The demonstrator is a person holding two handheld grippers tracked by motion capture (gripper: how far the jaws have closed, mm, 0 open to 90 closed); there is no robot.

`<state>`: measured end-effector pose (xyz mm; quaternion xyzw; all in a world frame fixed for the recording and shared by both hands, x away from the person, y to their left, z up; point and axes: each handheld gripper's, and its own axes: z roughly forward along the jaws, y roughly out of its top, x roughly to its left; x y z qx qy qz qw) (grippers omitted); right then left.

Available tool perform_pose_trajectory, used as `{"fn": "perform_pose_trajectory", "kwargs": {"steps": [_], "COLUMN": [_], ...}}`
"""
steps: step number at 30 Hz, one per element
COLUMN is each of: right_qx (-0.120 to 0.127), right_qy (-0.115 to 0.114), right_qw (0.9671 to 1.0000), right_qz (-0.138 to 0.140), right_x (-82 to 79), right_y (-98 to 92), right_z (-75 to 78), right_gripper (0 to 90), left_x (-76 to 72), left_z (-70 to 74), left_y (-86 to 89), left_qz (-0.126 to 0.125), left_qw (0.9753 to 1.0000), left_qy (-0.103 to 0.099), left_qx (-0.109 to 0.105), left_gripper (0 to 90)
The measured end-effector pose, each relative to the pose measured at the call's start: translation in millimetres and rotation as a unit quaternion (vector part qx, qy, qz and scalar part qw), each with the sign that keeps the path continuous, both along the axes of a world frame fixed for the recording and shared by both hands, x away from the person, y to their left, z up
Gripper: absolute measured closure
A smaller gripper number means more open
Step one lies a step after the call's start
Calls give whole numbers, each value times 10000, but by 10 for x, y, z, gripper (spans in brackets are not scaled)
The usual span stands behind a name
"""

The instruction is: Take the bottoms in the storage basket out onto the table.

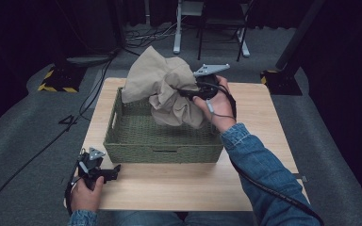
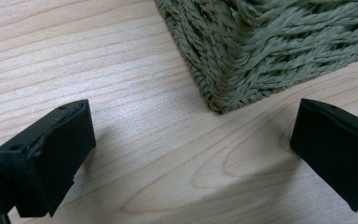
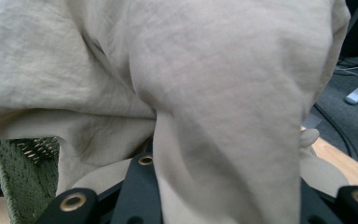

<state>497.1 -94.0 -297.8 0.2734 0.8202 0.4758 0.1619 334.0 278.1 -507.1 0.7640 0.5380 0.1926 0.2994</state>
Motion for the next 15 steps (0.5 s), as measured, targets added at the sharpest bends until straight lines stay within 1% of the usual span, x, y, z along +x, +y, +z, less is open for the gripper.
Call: {"fn": "perform_pose_trajectory", "kwargs": {"steps": [10, 15], "right_qx": [126, 200], "right_qy": [-129, -170], "right_qw": [9995, 9987], "right_qz": [-262, -443], "right_x": [-16, -20], "right_y": [-324, -523], "right_z": [176, 244], "right_gripper": [737, 736], "left_x": [0, 0], "left_z": [-1, 0], "left_y": [0, -1], "left_qz": [0, 3], "left_qw": [10000, 10000], "left_qy": [-9, -3], "left_qx": [2, -1], "left_gripper": [1, 1]}}
